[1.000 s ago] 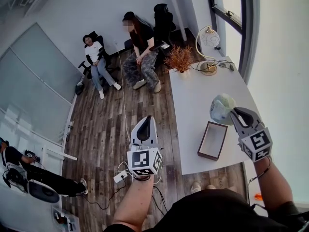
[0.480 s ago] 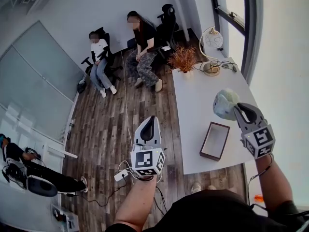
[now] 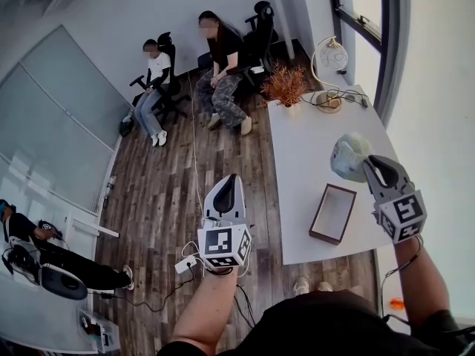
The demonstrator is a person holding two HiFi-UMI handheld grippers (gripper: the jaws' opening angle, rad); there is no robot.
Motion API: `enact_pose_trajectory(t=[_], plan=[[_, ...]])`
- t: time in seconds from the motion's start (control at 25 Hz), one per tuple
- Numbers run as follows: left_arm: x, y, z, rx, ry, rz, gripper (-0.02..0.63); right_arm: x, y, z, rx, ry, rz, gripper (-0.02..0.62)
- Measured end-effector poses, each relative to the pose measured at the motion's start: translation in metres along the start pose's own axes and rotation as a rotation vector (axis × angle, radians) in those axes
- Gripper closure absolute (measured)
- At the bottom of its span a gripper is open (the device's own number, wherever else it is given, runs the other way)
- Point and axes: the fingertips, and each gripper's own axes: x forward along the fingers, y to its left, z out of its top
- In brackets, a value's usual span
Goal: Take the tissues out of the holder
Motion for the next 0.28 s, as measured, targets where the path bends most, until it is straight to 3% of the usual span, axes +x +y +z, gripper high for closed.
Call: enact_pose_trajectory(t=[0.28], plan=[[0.001,0.006,-0.003,-0.003,0.001,0.005,0.601,0.002,0.005,-0.011,-0.009,0.016,0.003,0.532]])
